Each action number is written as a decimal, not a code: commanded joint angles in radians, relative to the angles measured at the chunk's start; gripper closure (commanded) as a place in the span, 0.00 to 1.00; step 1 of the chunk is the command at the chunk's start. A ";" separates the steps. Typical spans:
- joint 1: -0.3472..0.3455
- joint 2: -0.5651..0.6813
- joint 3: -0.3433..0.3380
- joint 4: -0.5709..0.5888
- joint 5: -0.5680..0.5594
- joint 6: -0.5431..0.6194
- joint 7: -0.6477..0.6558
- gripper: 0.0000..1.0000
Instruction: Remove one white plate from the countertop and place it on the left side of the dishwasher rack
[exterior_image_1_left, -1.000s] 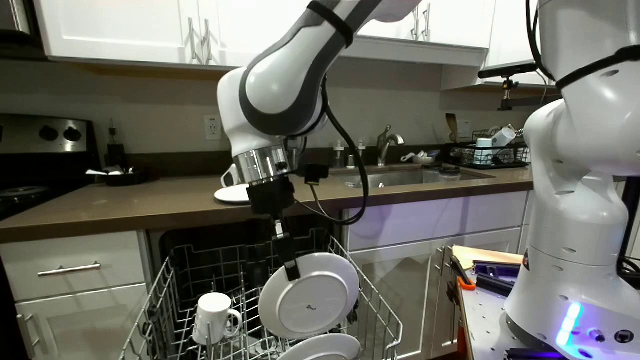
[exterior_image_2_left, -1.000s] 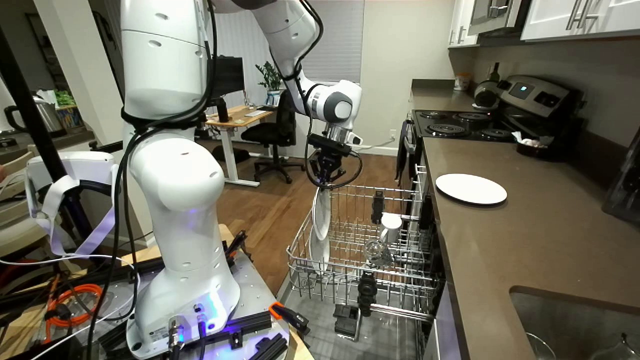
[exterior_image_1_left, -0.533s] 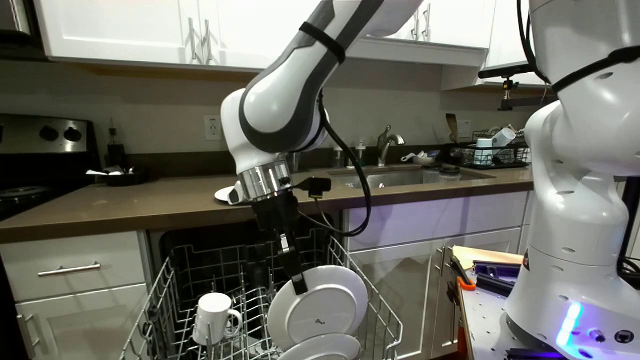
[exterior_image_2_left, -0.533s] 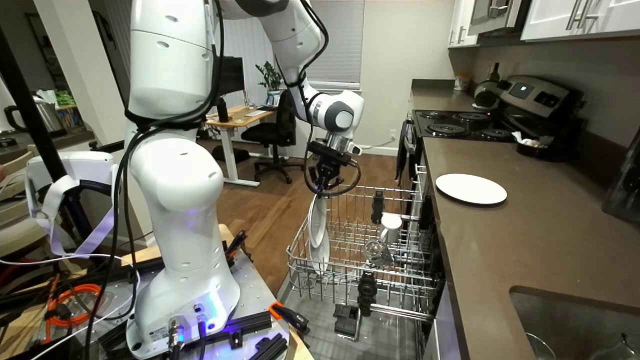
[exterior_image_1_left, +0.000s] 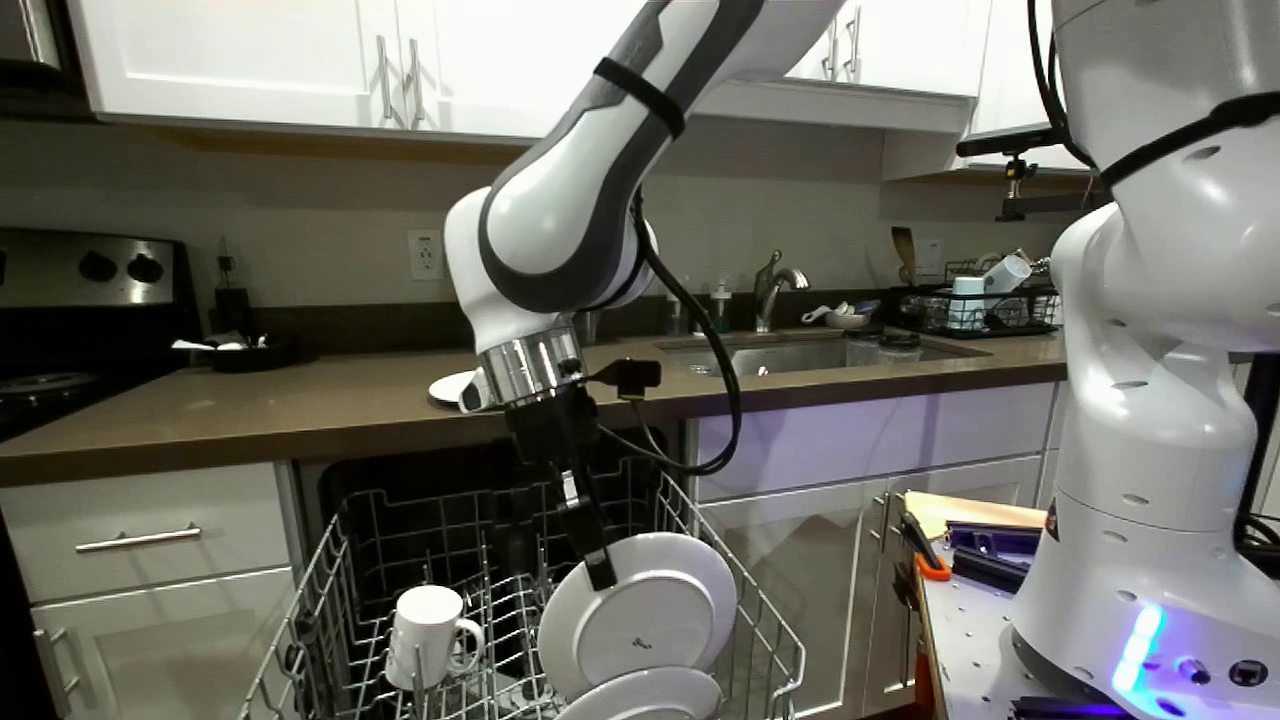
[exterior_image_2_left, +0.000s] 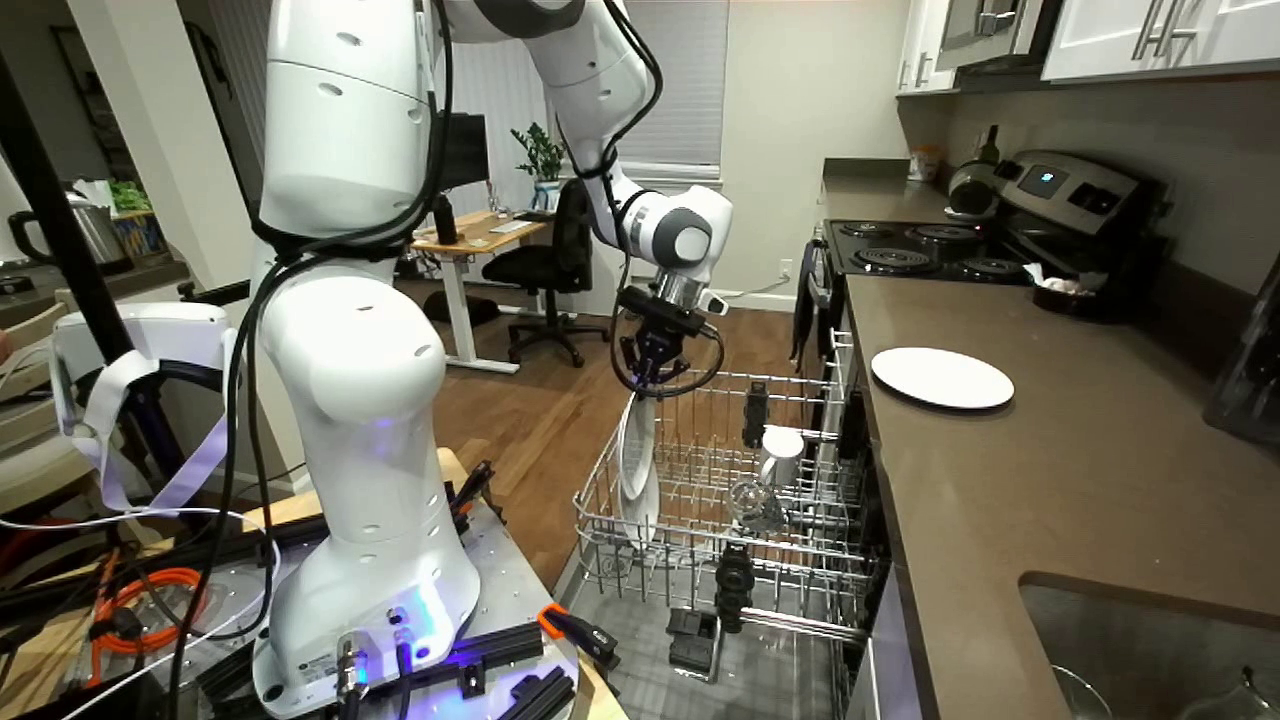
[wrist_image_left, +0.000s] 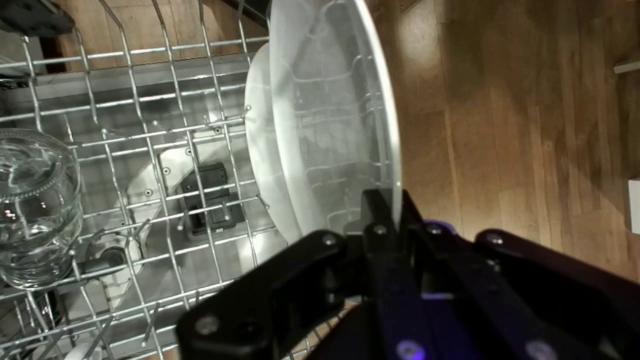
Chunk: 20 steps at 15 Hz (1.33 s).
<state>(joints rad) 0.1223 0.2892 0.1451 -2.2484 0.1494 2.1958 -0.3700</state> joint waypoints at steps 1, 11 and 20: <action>-0.024 -0.002 0.012 0.022 -0.005 -0.019 -0.014 0.95; -0.024 0.065 0.002 0.058 -0.031 0.002 -0.005 0.95; -0.024 0.140 -0.002 0.095 -0.081 0.030 -0.009 0.95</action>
<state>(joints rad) 0.1175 0.4120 0.1327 -2.1701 0.1060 2.2061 -0.3700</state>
